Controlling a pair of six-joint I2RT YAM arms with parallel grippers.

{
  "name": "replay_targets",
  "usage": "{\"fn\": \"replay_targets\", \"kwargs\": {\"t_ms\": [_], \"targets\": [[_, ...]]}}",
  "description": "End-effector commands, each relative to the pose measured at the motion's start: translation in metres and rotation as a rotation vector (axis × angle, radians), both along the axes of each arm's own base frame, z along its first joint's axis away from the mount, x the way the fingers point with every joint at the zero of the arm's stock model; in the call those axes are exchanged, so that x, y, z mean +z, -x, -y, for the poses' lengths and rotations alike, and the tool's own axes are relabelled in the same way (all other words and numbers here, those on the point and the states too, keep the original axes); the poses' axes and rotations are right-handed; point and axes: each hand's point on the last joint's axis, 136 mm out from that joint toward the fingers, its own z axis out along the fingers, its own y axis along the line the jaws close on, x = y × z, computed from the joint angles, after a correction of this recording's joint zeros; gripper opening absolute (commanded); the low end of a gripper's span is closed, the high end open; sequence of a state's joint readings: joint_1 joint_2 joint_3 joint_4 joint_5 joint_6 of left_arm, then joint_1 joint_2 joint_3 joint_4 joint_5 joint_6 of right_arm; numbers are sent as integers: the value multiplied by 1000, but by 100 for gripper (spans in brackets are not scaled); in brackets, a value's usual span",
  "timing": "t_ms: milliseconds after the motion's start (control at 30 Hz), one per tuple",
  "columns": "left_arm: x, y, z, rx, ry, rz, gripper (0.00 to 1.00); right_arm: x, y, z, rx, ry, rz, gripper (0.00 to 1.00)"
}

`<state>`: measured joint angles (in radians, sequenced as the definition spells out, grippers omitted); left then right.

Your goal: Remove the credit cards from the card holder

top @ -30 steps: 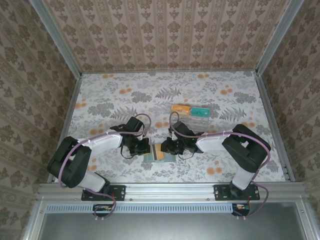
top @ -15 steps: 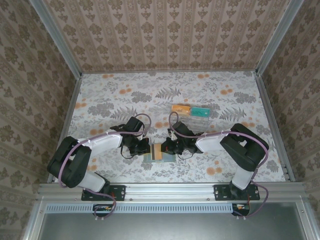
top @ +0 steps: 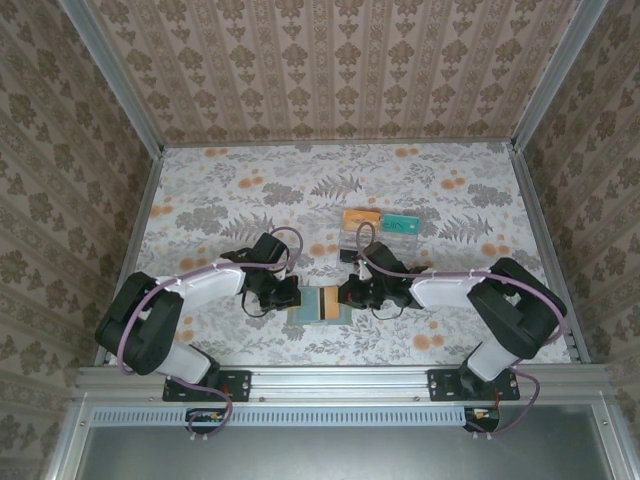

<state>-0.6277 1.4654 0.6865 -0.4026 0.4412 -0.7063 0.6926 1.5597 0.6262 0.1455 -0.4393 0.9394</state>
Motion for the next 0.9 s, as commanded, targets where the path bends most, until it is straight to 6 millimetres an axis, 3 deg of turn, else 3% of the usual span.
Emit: {"fn": "replay_targets", "kwargs": {"t_ms": [0, 167, 500, 633, 733, 867], "targets": [[-12, 7, -13, -9, -76, -33, 0, 4, 7, 18, 15, 54, 14, 0], [-8, 4, -11, -13, -69, -23, 0, 28, 8, 23, 45, 64, 60, 0], [16, -15, -3, -5, -4, 38, 2, 99, 2, 27, 170, 134, 207, 0], [35, -27, 0, 8, 38, 84, 11, 125, -2, 38, 247, 241, 287, 0], [50, -36, 0, 14, 70, 117, 32, 142, -12, 49, 289, 345, 366, 0], [71, -48, -4, 25, 100, 172, 47, 162, -28, 59, 353, 461, 485, 0]]}}
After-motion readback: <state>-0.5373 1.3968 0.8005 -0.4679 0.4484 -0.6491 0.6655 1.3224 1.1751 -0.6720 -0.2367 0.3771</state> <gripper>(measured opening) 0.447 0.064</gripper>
